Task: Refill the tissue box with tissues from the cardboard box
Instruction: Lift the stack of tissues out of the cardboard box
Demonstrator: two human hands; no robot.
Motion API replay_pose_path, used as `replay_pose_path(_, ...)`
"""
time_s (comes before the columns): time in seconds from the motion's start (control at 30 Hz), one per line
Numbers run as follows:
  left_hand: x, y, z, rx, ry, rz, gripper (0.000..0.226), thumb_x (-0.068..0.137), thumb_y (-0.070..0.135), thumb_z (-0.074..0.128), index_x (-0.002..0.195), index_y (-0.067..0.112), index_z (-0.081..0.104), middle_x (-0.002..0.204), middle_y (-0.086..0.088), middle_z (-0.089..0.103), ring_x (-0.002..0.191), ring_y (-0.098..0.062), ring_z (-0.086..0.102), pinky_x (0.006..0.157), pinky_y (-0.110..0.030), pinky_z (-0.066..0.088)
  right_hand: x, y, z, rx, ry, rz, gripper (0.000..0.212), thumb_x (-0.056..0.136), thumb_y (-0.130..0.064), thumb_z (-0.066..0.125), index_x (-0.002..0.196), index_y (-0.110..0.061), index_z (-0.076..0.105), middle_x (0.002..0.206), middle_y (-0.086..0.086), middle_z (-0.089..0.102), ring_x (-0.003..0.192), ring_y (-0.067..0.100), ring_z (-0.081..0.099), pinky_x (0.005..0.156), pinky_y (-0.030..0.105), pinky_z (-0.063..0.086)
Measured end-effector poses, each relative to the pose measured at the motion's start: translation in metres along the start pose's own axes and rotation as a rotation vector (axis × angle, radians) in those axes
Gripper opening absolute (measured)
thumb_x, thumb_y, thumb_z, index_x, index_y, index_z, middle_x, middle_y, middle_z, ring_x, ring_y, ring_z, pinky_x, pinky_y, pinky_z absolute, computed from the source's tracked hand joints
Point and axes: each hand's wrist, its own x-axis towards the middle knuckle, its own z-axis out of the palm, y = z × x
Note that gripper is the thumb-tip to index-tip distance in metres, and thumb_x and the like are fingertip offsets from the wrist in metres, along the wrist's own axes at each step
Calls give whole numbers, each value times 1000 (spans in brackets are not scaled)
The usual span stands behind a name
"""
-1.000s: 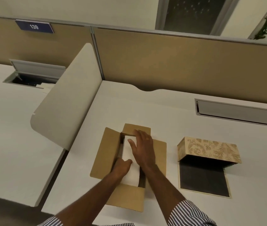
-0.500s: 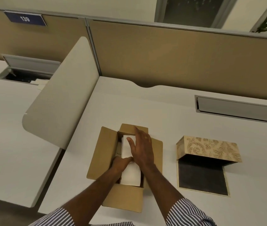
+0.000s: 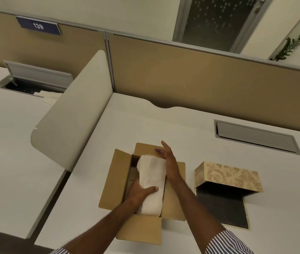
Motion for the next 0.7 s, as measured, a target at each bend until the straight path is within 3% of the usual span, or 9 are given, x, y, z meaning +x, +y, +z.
replay_pose_path(0.03, -4, 1, 0, 32, 6, 41, 99, 48, 54, 84, 132, 15, 49, 124, -7, 64, 113, -26, 63, 99, -50, 54, 2, -5, -7, 42, -13, 33, 80, 88, -79, 32, 150, -28, 42, 132, 2, 63, 125, 9, 58, 103, 26, 44)
replay_pose_path(0.1, -13, 4, 2, 90, 7, 149, 98, 51, 56, 84, 133, 18, 45, 126, -3, 61, 115, -22, 60, 101, -49, 52, 4, -18, -22, 85, -19, 65, 69, 97, -66, 19, 148, -28, 45, 133, 3, 64, 131, 24, 55, 110, 39, 43)
replay_pose_path(0.17, -21, 7, 2, 130, 6, 244, 92, 54, 61, 83, 130, 28, 41, 124, 6, 59, 114, -15, 59, 101, -46, 53, 3, -31, -38, 80, -3, 76, 61, 103, -57, 12, 142, -32, 50, 132, -1, 66, 129, 23, 58, 116, 45, 39)
replay_pose_path(0.3, -43, 22, -4, 149, 1, 448, 85, 52, 80, 76, 121, 60, 31, 115, 35, 54, 109, 5, 58, 80, -12, 54, -26, -68, -59, 29, -16, 109, 64, 91, -72, 21, 125, -42, 65, 130, 1, 71, 118, 17, 68, 103, 38, 52)
replay_pose_path(0.37, -56, 31, -7, 104, -4, 545, 86, 53, 78, 79, 122, 69, 29, 116, 41, 54, 111, 14, 56, 71, -2, 50, -53, -74, -68, 106, -126, 141, 62, 89, -71, 29, 125, -38, 67, 130, 0, 71, 118, 17, 68, 93, 32, 58)
replay_pose_path(0.43, -66, 39, -7, 55, -35, 610, 89, 57, 71, 84, 129, 63, 33, 121, 35, 59, 114, 9, 59, 74, -6, 53, -82, -74, -73, 223, -259, 158, 62, 88, -68, 43, 134, -29, 57, 131, -1, 71, 121, 17, 67, 90, 29, 58)
replay_pose_path(0.57, -75, 52, -2, -32, -106, 689, 87, 62, 59, 89, 134, 52, 41, 124, 23, 64, 116, -1, 63, 81, -12, 56, -128, -88, -76, 275, -588, 42, 56, 105, -40, 40, 154, -14, 35, 156, 1, 47, 144, 14, 42, 118, 28, 32)
replay_pose_path(0.63, -80, 60, 2, -30, -125, 665, 84, 60, 62, 87, 129, 62, 39, 121, 29, 63, 113, 3, 63, 76, -8, 54, -139, -91, -76, 147, -525, 83, 80, 90, -49, 66, 154, -16, 31, 152, -4, 52, 142, 12, 45, 120, 36, 33)
replay_pose_path(0.7, -84, 67, 8, -20, -157, 655, 79, 62, 57, 87, 124, 66, 39, 119, 32, 63, 110, 4, 63, 72, -6, 53, -146, -92, -90, 24, -440, -8, 106, 70, -50, 85, 152, -22, 24, 149, -13, 54, 139, 8, 48, 112, 27, 41)
